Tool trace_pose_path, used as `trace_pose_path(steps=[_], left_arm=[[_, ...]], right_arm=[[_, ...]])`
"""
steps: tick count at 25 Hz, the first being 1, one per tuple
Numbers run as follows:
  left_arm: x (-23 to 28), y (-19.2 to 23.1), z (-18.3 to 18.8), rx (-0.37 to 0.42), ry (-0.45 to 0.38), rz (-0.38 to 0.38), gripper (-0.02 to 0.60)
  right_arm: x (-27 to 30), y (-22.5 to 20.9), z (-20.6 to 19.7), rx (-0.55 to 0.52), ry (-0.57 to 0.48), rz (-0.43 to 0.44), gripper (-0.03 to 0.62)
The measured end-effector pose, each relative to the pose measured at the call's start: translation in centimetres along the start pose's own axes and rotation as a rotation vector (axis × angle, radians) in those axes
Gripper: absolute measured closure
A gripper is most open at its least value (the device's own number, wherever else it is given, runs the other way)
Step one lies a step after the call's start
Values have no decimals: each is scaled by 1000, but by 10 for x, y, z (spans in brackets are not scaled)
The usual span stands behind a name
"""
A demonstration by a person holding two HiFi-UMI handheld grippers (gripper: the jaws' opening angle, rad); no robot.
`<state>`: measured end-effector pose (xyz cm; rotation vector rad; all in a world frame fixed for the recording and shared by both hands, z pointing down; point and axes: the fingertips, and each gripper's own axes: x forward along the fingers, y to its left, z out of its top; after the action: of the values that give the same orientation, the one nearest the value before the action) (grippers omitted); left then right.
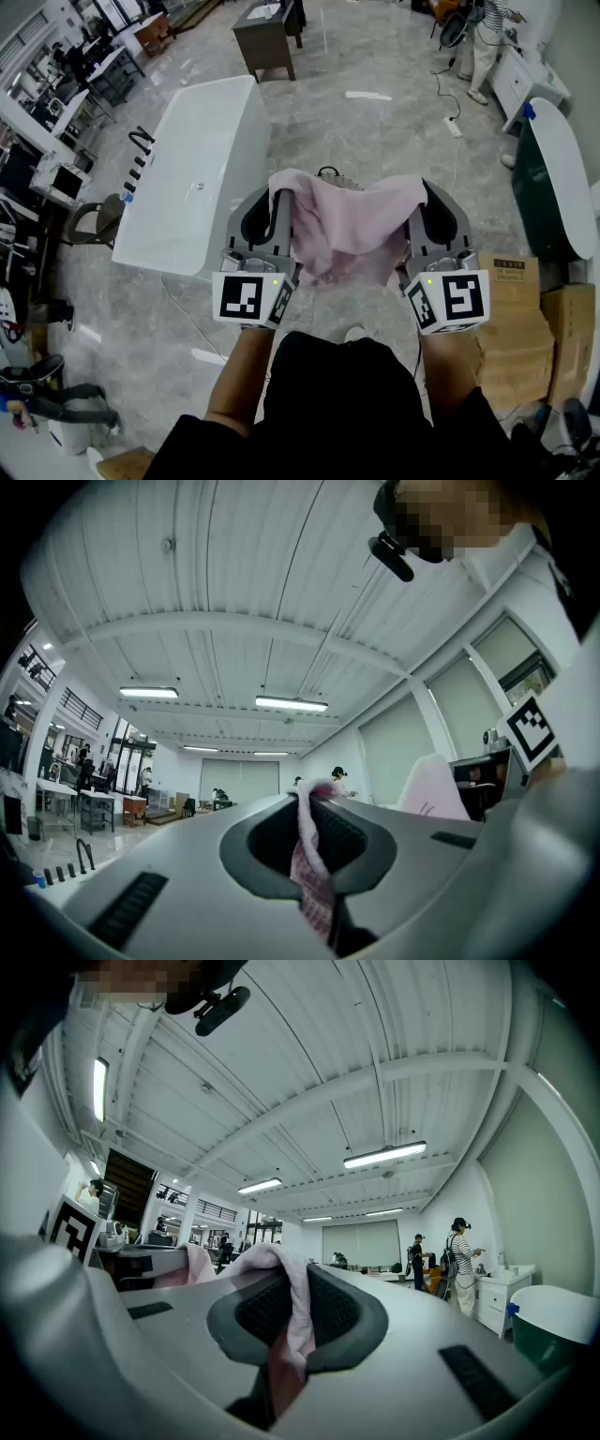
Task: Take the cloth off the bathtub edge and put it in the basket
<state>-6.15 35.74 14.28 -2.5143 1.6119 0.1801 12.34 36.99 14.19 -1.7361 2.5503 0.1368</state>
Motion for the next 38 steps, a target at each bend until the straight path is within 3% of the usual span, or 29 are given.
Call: trace_pose_path(steps=[10,14,25,28,38], left_arm=[[-5,33,18,25,16,-86,554],[-3,35,22,27,2,-81,554],[12,20,43,91,-54,6,554],[19,12,41,62,-48,-1,554],[69,-9,24,16,-75,-74,554]], right_arm=[[29,61,9,44,-6,8,545],[35,71,5,63,1,23,545],[44,41,26,51,-47,115,545],[44,39,29,41,-50,135,545],[46,-20,27,75,-72,20,545]])
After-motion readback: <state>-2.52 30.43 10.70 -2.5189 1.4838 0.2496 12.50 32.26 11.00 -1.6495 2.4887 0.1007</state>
